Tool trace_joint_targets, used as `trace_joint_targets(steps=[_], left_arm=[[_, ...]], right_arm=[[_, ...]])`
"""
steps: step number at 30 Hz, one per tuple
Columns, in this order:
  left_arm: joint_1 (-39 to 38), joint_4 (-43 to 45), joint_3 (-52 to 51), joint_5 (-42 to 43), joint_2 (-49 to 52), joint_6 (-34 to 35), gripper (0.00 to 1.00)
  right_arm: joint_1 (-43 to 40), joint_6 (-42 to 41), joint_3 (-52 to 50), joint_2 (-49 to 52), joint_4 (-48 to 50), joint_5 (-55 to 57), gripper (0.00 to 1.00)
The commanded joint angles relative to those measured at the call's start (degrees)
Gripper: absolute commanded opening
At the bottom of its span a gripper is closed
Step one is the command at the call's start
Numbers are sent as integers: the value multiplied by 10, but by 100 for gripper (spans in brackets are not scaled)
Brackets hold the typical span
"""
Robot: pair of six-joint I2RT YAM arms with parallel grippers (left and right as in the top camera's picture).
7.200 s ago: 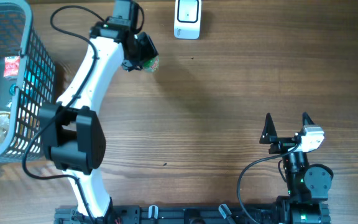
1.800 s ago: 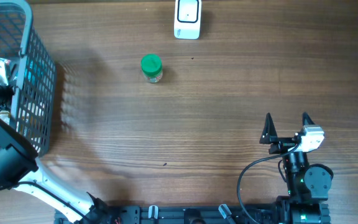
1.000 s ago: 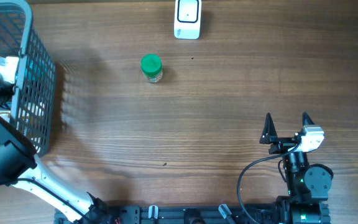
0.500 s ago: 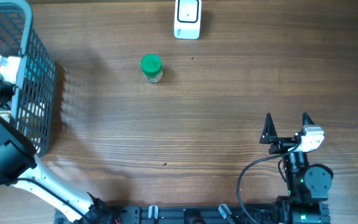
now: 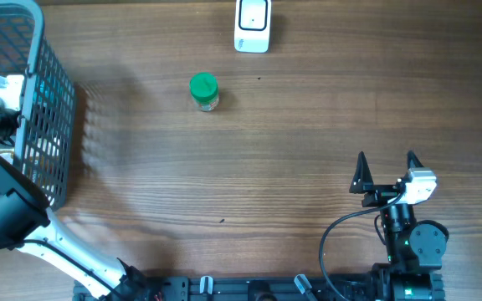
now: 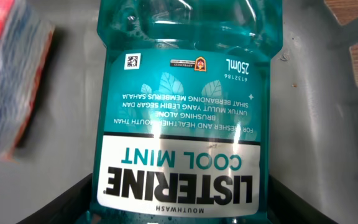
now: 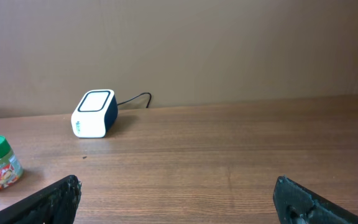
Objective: Scan the item barcode
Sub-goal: 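Grasp the teal Listerine Cool Mint bottle with the left gripper, then lift the Listerine bottle out and carry it toward the scanner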
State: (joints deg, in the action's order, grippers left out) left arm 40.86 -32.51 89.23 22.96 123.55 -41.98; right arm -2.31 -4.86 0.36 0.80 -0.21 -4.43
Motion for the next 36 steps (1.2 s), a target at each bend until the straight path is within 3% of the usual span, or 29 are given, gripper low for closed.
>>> trace_joint_targets(steps=[1, 9, 27, 36], left_arm=[[-1, -9, -10, -2, -39, 53, 60], [-1, -9, -10, -2, -121, 103, 55], [-1, -6, -10, -2, -279, 185, 59], [-2, -7, -10, 71, -357, 225, 61]], right_arm=[[-2, 4, 0, 0, 2, 6, 100], [-2, 3, 0, 0, 2, 6, 100], [-2, 3, 0, 0, 2, 6, 100], [-2, 3, 0, 0, 2, 6, 100]])
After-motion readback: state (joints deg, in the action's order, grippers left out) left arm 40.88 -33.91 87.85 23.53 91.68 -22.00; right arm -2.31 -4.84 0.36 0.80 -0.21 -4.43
